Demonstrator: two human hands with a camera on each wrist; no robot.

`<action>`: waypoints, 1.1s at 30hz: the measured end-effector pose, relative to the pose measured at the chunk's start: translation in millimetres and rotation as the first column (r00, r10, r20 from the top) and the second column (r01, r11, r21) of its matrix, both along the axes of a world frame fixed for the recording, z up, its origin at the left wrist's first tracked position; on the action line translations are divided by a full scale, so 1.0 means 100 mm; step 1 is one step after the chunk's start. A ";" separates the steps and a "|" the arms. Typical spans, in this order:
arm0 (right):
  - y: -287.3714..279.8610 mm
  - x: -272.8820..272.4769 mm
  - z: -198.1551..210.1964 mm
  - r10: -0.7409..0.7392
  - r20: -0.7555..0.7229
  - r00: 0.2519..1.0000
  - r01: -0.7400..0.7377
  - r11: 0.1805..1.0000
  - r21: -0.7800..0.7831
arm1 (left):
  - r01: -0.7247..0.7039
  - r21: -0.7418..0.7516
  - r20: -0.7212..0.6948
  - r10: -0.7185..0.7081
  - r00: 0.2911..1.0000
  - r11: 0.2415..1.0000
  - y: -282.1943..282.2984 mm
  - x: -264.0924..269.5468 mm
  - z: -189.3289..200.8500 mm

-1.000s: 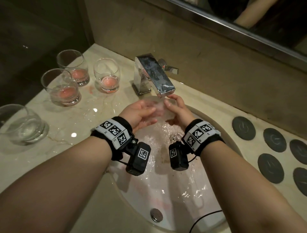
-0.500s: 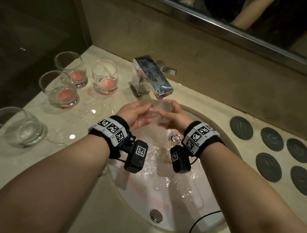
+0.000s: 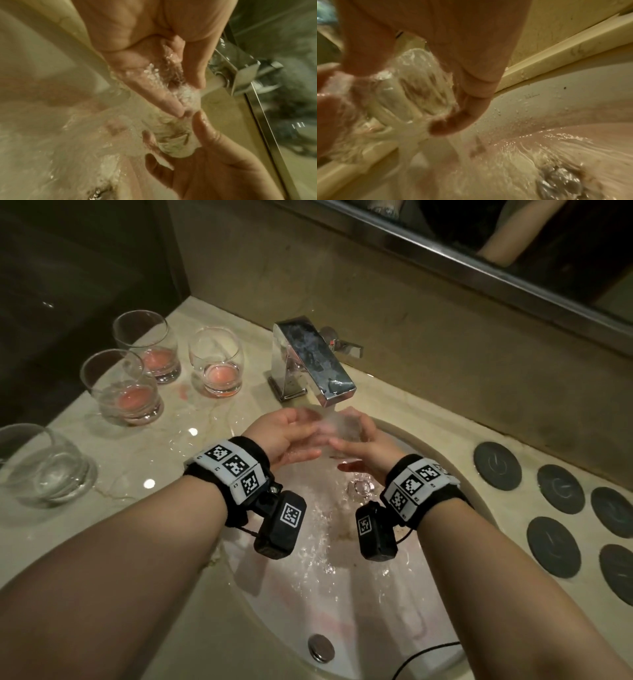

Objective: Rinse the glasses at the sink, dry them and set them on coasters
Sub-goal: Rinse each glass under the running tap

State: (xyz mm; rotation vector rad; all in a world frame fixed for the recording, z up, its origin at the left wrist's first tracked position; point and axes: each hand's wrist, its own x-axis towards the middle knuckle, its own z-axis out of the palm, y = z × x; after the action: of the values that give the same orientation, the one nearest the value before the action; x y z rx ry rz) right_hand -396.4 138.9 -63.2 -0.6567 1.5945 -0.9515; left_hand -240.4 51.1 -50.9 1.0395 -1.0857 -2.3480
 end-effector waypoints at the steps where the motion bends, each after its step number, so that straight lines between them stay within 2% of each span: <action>1: 0.02 -0.01 -0.01 0.039 -0.081 0.996 -0.039 0.999 0.003 | 0.043 -0.067 0.032 -0.041 0.999 0.997 0.01 -0.01 0.02; 4: 0.06 -0.03 -0.05 0.197 -0.375 0.906 -0.176 0.980 0.090 | 0.238 -0.299 0.189 -0.187 0.964 0.924 0.02 -0.04 0.01; 6: 0.05 0.00 -0.09 0.223 -0.488 0.844 -0.191 0.975 0.116 | 0.377 -0.469 0.317 -0.245 0.916 0.799 0.02 -0.06 0.01; 9: -0.01 0.06 -0.16 0.186 -0.481 0.857 -0.193 0.981 0.035 | 0.473 -0.624 0.418 -0.245 0.875 0.622 0.05 -0.08 0.01; 12: -0.01 0.08 -0.14 0.142 -0.546 0.825 -0.147 0.988 0.034 | 0.455 -0.733 0.465 -0.116 0.878 0.506 0.03 -0.06 0.02; 18: 0.03 0.03 -0.16 0.055 -0.465 0.884 -0.086 0.995 -0.047 | 0.489 -0.812 0.534 0.066 0.843 0.318 -0.10 0.03 -0.04; 21: 0.04 0.05 -0.18 0.050 -0.457 0.888 -0.087 0.994 -0.060 | 0.528 -0.770 0.603 0.138 0.786 0.358 -0.09 0.05 -0.09; 23: 0.03 0.06 -0.20 0.051 -0.448 0.892 -0.085 0.995 -0.057 | 0.516 -0.760 0.607 0.148 0.781 0.395 -0.08 0.06 -0.11; 25: 0.03 0.07 -0.20 0.063 -0.457 0.887 -0.095 0.994 -0.048 | 0.498 -0.764 0.589 0.129 0.798 0.410 -0.06 0.07 -0.09; 31: 0.05 0.07 -0.13 0.118 -0.452 0.884 -0.135 0.991 -0.005 | 0.570 -0.737 0.617 0.016 0.787 0.362 -0.02 0.09 -0.08; 33: 0.08 0.07 -0.07 0.140 -0.471 0.871 -0.142 0.989 0.030 | 0.585 -0.688 0.638 -0.026 0.770 0.429 0.00 0.09 -0.06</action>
State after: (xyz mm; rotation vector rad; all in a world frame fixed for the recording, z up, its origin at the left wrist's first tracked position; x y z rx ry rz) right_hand -389.5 146.6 -70.2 -1.0557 1.9370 -0.7167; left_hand -231.3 51.3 -56.9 1.1030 -2.5438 -1.2159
